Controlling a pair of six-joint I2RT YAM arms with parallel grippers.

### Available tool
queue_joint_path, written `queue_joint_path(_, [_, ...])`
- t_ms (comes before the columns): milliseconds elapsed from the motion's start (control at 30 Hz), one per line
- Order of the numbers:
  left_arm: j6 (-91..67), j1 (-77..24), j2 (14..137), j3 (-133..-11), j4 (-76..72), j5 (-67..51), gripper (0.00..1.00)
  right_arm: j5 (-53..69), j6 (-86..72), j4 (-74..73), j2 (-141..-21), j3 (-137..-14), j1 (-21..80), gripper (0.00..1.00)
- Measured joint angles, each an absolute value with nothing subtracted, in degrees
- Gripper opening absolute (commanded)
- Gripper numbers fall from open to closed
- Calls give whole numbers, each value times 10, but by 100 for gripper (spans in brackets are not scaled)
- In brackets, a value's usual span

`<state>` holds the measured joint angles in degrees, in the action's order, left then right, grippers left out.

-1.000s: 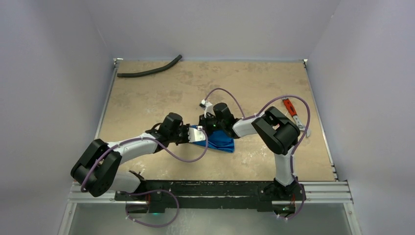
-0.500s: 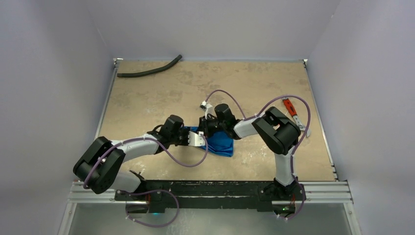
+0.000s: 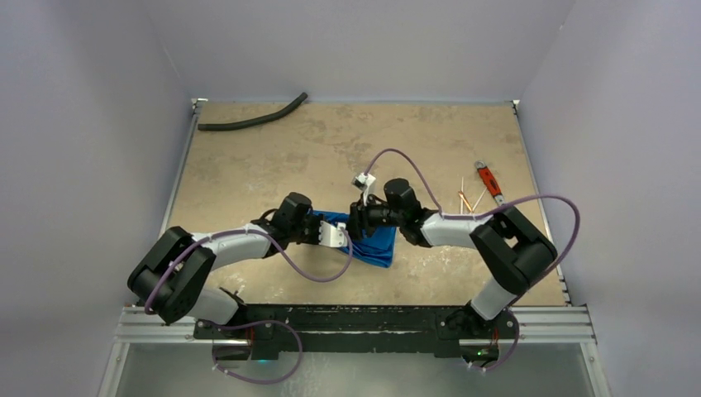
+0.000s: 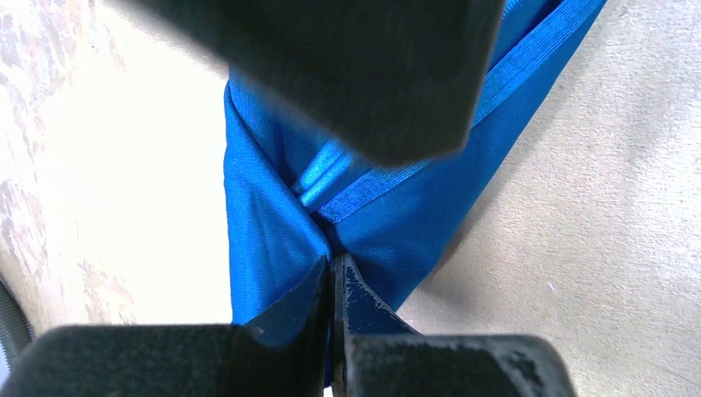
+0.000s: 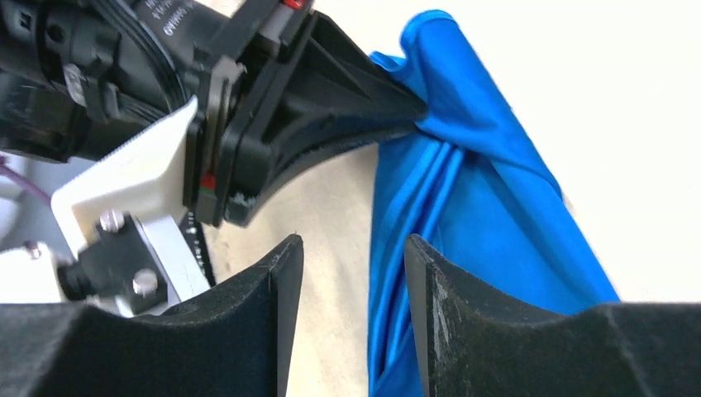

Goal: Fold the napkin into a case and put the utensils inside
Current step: Stuff the top corner of the smaller-rectangle-folded napkin into the folded napkin, then fold the 2/3-rectangle-folded napkin at the center of the board.

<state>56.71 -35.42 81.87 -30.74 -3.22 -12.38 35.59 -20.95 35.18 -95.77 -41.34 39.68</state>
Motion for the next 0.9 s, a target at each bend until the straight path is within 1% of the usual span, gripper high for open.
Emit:
queue_joint_path(133, [567,-354,819,-309,-29,-123,0,307,-174,333,-905,-369,397,54])
queue_joint_path(200, [567,-354,818,-309,-29,-123,0,288,-156,322,-894,-356,399,57])
queue_joint_path(300, [567,-354,816,-309,-24,-119,0,262,-133,305,-884,-345,406,57])
queue_joint_path(533, [566,-340,800,-309,16,-103,0,201,-67,285,-847,-336,475,58])
queue_joint_path(733, [559,-323,783,-307,41,-100,0,160,-29,286,-854,-334,509,59])
queue_joint_path(900, [553,-322,771,-298,42,-98,0,104,-21,300,-904,-348,515,59])
